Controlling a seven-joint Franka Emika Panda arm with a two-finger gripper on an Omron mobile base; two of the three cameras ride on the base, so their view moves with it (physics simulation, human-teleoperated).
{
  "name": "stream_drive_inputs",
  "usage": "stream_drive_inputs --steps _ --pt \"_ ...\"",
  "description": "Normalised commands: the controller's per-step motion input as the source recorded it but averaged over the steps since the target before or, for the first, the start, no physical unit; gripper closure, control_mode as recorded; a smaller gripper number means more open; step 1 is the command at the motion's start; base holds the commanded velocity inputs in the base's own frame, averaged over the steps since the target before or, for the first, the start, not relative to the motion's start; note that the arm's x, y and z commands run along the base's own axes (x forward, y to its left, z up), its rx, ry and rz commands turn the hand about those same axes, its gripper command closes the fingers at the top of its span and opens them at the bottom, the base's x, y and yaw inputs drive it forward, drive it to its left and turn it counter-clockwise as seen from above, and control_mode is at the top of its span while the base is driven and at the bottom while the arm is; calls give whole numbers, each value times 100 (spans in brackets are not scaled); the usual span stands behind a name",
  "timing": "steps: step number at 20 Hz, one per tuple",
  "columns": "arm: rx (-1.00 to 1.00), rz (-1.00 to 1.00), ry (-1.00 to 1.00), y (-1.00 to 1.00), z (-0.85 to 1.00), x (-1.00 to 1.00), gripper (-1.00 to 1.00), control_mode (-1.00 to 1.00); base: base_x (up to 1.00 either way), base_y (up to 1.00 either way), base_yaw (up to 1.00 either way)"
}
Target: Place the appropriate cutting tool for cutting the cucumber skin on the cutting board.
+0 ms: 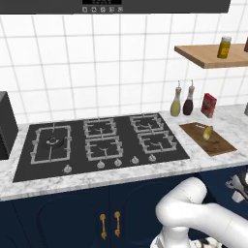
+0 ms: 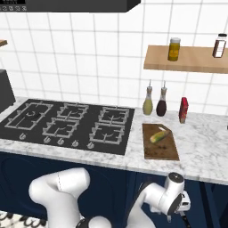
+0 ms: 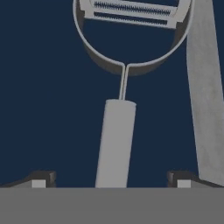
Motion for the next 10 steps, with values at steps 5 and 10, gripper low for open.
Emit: stream_drive_inputs --steps 5,10 --pt "0 0 0 1 -35 -10 100 -100 0 0 0" --pt "-1 0 0 0 -47 -40 100 -100 0 0 0"
